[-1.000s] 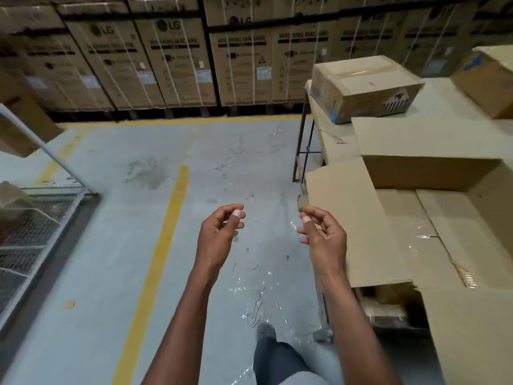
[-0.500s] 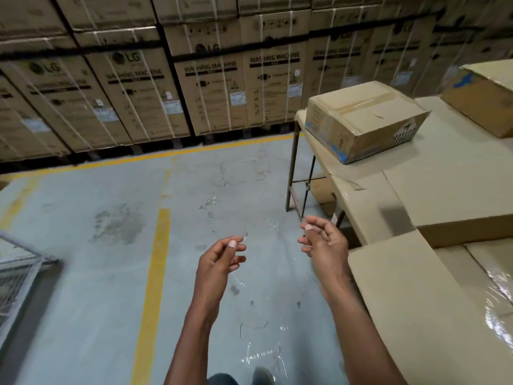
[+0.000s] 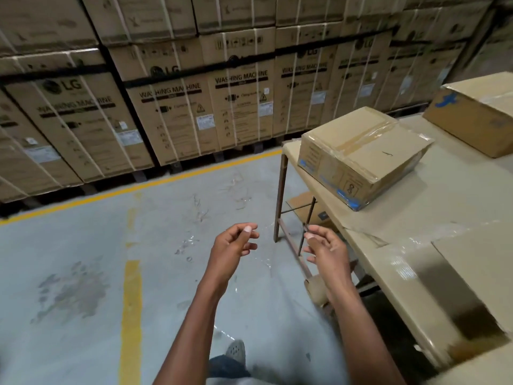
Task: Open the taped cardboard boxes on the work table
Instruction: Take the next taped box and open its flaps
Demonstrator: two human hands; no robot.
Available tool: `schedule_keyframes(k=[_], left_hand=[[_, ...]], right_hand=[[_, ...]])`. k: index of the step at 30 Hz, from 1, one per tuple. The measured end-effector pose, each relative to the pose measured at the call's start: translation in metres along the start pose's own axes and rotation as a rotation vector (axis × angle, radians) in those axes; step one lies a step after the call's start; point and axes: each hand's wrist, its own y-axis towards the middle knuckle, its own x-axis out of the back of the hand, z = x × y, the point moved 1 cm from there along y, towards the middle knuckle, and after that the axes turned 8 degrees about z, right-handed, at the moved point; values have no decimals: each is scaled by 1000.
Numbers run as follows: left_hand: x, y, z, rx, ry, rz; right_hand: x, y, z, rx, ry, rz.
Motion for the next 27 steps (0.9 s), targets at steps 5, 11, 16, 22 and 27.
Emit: schedule_keyframes(k=[5, 11, 16, 22, 27], left_hand=[[17, 121, -47, -48, 42, 131], [-30, 213, -57, 5, 65, 407], [-73, 297, -54, 15, 91, 390], [-111, 390, -63, -19, 239, 321], [-141, 446, -77, -139, 471, 239]], right_hand=[[-14, 72, 27, 18, 67, -228], [20, 128, 40, 3, 8, -540], [66, 192, 51, -5, -74, -739], [107, 269, 60, -167, -145, -753], [125, 318, 53, -223, -157, -661]])
